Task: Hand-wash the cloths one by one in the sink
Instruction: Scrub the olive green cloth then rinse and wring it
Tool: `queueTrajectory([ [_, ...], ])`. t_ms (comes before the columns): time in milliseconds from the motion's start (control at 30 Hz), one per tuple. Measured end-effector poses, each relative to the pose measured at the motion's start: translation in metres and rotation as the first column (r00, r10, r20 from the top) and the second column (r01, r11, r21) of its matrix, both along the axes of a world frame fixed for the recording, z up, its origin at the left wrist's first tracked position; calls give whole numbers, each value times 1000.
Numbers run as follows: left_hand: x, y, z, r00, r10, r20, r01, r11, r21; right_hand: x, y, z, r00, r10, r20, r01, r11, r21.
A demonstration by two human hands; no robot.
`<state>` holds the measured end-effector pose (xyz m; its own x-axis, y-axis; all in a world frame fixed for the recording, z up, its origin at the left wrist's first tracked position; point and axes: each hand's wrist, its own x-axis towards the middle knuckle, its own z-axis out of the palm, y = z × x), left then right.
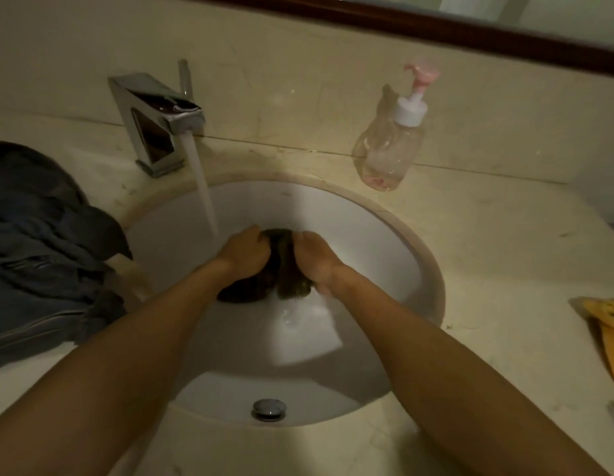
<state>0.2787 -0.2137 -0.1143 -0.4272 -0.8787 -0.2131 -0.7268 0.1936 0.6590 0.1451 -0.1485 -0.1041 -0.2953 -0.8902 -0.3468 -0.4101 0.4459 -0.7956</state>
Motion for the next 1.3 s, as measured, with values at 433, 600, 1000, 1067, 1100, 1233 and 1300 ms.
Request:
queueTrajectory([
  [433,-32,38,49,647,427,-631,-207,896,394,18,1,45,954,-205,219,268,910,-315],
  [600,-25,18,57,627,396,-671,-317,916,244,42,16,46,913,-128,387,273,897,-348],
  [1000,-26,24,58,671,360,-648,-236,932,274,36,16,47,870,-161,467,283,937,-206],
  [1067,-18,11,54,762,344,-548,-215,933,287,35,16,47,917,-69,393,153,970,-188],
  [1100,-15,8,52,879,264,-397,-179,955,238,26,12,49,941,-33,338,92,983,-159],
  [1233,-5,-3,39,926,-48,373,97,989,-113,-14,4,42,916,190,-355,-184,982,49],
  [1300,2,-8,35,897,-15,441,146,953,-266,-26,3,37,793,241,-559,-183,970,158],
])
